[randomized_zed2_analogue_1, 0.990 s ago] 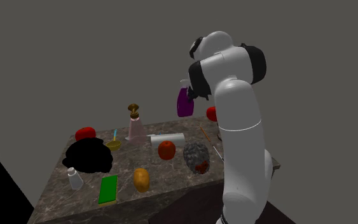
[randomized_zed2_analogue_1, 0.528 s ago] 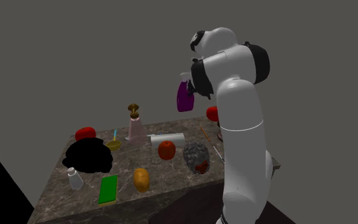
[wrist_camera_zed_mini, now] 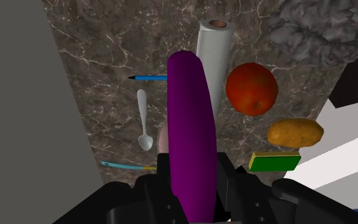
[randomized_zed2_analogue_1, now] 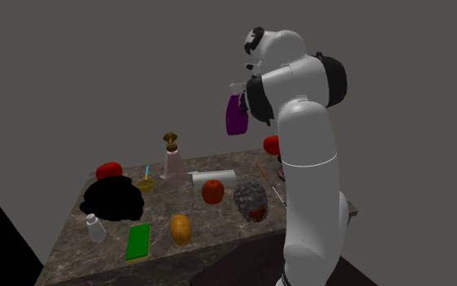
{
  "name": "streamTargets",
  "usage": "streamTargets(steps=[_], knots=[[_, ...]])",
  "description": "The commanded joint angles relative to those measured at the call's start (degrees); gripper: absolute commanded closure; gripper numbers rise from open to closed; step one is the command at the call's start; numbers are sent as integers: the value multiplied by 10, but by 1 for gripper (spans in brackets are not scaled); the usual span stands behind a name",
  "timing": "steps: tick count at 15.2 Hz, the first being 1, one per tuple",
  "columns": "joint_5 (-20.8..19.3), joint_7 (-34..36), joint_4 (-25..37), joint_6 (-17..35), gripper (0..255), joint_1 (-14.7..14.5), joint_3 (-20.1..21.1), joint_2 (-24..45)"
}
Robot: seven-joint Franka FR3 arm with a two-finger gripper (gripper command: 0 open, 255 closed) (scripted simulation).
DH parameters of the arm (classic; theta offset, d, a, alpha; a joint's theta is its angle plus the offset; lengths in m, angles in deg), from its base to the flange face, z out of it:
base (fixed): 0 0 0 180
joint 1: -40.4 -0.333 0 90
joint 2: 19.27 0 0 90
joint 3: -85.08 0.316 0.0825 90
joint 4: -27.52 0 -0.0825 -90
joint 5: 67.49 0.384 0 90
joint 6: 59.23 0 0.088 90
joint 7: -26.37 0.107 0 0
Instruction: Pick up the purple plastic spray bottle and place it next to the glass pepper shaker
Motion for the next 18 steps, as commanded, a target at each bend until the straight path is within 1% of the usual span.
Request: streamTargets(steps=[1, 6, 12, 16, 18], knots=[[2, 7, 19, -15, 255, 7, 1, 3], [9, 24, 63, -51, 255, 24, 4, 8], [23, 43, 122, -96, 255, 53, 10, 20], [-63, 105, 17, -9, 255, -94, -16, -89], [-118, 153, -29, 39, 255, -158, -12, -156]])
